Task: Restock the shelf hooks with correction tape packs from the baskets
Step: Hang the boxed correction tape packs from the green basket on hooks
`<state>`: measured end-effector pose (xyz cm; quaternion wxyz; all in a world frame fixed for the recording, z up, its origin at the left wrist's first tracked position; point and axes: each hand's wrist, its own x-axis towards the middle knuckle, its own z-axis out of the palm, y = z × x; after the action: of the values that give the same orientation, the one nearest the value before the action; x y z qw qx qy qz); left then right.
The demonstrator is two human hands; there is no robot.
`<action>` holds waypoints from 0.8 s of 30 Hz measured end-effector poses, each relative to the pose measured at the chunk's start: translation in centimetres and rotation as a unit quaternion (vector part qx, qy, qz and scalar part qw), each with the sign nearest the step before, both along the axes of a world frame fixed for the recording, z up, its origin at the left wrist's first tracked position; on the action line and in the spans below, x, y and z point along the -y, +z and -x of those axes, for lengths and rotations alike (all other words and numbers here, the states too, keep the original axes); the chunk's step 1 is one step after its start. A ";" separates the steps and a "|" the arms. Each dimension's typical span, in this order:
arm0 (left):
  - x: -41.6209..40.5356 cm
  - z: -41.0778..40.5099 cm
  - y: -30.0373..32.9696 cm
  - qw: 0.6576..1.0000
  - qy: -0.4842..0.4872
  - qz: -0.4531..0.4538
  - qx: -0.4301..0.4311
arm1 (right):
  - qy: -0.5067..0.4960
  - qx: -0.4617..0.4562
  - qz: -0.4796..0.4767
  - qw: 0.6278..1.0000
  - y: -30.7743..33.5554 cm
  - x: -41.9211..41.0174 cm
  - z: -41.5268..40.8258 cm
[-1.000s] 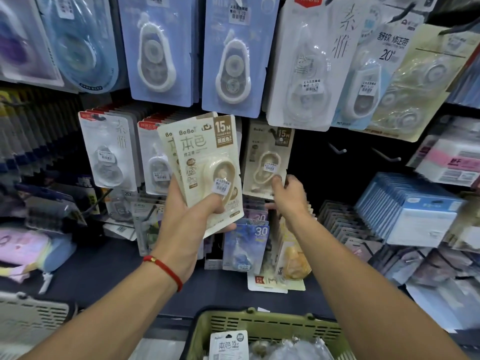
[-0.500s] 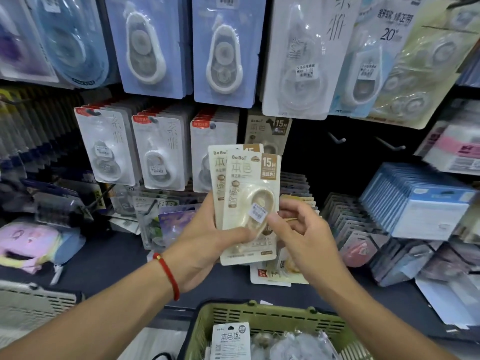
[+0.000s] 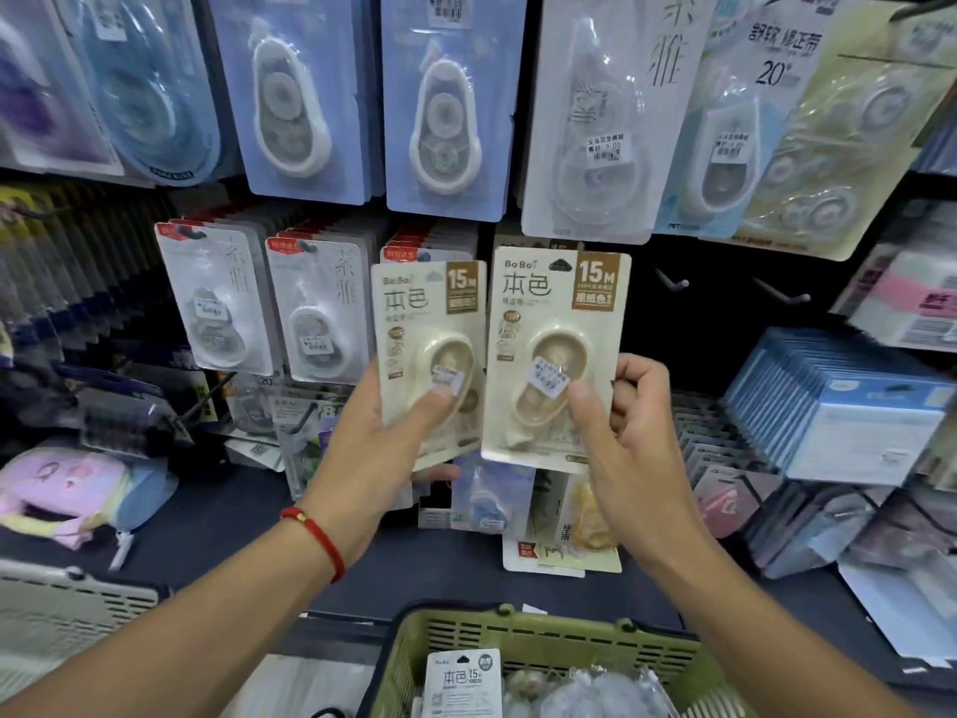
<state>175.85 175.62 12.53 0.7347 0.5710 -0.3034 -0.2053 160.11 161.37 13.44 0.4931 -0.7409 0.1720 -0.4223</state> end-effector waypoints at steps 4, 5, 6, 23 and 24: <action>-0.5 -1.0 0.1 0.999 0.038 0.006 -0.017 | -0.008 0.010 -0.049 0.999 0.3 1.1 -1.2; -0.6 -1.2 0.0 0.999 0.043 0.006 -0.018 | -0.007 0.017 -0.072 0.997 0.2 1.2 -1.4; -0.8 -1.4 -0.1 0.999 0.046 0.005 -0.016 | -0.009 0.026 -0.089 0.996 0.2 1.2 -1.6; 0.1 -0.4 -0.1 0.999 0.043 0.016 -0.004 | -0.038 -0.037 -0.255 0.965 -2.7 5.5 -6.3; 0.2 -0.3 -0.1 0.999 0.039 0.015 -0.007 | -0.034 -0.058 -0.268 0.961 -3.3 5.8 -6.3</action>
<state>176.15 175.44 12.40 0.7527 0.5700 -0.2789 -0.1754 166.39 155.58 10.14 0.6480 -0.5983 0.3324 -0.3341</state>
